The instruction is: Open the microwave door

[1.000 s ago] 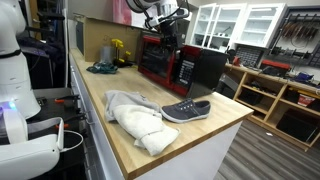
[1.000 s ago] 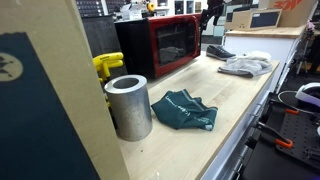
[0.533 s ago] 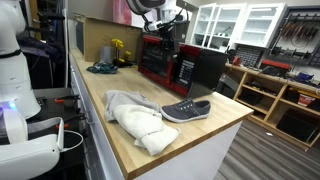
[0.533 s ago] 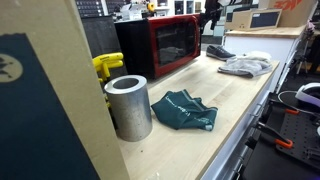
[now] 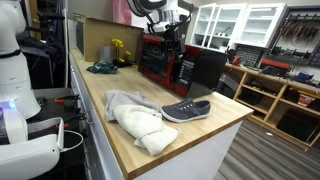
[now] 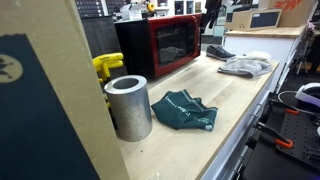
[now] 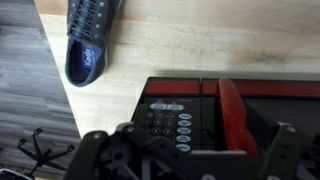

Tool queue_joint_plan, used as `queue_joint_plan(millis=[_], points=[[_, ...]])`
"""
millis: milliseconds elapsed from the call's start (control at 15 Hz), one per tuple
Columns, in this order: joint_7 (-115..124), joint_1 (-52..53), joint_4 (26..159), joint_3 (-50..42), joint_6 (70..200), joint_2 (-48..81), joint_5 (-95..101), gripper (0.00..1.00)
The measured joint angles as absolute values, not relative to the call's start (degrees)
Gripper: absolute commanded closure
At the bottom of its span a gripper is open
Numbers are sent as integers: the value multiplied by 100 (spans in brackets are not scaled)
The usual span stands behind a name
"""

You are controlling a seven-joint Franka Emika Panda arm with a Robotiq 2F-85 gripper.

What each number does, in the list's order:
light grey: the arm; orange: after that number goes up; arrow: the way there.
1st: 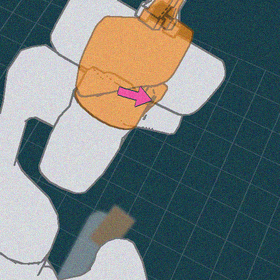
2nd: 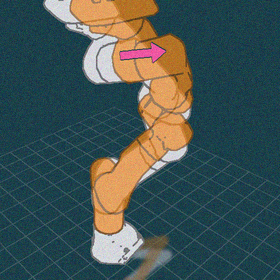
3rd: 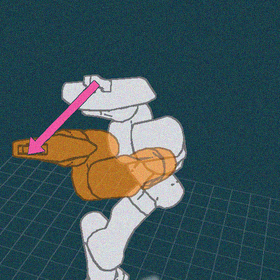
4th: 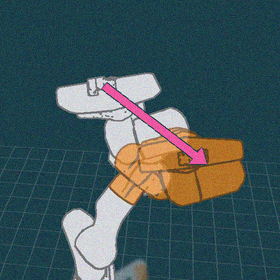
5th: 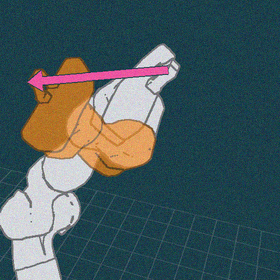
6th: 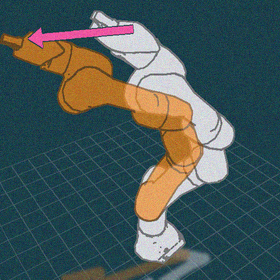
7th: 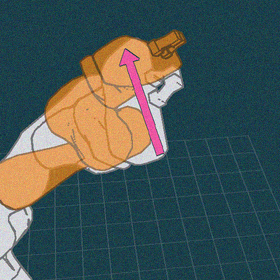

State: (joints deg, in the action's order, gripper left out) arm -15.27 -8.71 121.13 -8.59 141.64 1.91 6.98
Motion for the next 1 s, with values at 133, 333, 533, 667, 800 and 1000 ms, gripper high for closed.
queue_joint_plan(millis=[133,333,533,667,800,1000], points=[[-1742,-934,12113,-895,14400,274,713,0],[-1878,-921,12113,-840,14605,360,584,0],[-2251,-890,12116,-670,14602,361,127,0],[-2464,-842,12111,-563,14602,359,-138,0],[-2525,-793,12099,-483,14620,368,-175,26],[-2536,-744,12079,-474,14749,442,-15,51]])
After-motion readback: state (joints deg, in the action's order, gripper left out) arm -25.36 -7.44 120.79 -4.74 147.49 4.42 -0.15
